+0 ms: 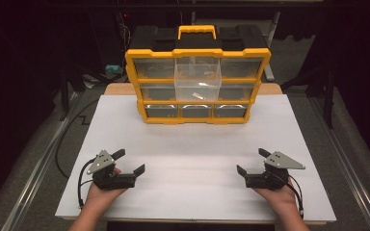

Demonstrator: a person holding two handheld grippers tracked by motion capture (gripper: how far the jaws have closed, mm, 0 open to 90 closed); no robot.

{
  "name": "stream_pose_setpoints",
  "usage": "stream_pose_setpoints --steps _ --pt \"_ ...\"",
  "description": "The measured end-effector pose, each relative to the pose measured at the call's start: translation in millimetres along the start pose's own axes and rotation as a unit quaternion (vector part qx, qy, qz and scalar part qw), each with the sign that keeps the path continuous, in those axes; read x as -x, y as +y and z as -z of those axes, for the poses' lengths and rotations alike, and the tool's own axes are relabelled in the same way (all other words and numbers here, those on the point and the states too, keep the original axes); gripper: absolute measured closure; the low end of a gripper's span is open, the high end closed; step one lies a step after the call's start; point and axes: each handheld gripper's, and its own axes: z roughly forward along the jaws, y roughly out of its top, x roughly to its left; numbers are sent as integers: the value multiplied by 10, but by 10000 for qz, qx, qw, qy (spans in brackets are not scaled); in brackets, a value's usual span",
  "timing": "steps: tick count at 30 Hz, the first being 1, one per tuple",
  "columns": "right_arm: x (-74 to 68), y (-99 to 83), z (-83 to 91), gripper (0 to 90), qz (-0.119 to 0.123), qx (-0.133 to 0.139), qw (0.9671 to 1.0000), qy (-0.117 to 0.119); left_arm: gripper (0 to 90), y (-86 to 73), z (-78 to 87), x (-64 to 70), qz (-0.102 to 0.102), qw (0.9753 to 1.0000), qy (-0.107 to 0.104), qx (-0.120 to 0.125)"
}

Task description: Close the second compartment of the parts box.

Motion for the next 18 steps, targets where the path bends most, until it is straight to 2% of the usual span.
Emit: stream_pose_setpoints --steps 3,9,11,15,18 --pt "-24 6 25 0 4 36 10000 28 80 3 9 16 -24 10000 10 40" --pt "-53 20 29 0 15 68 9999 101 285 1 58 21 -39 9997 -128 188" --pt "-51 21 26 0 17 59 9999 116 361 -1 69 21 -106 9996 -159 197" --pt "-48 30 35 1 -29 107 9999 131 515 -13 83 12 -168 9995 -170 197" --pt "-47 28 34 0 -35 90 9999 119 611 -13 98 9 -188 9996 -97 212"
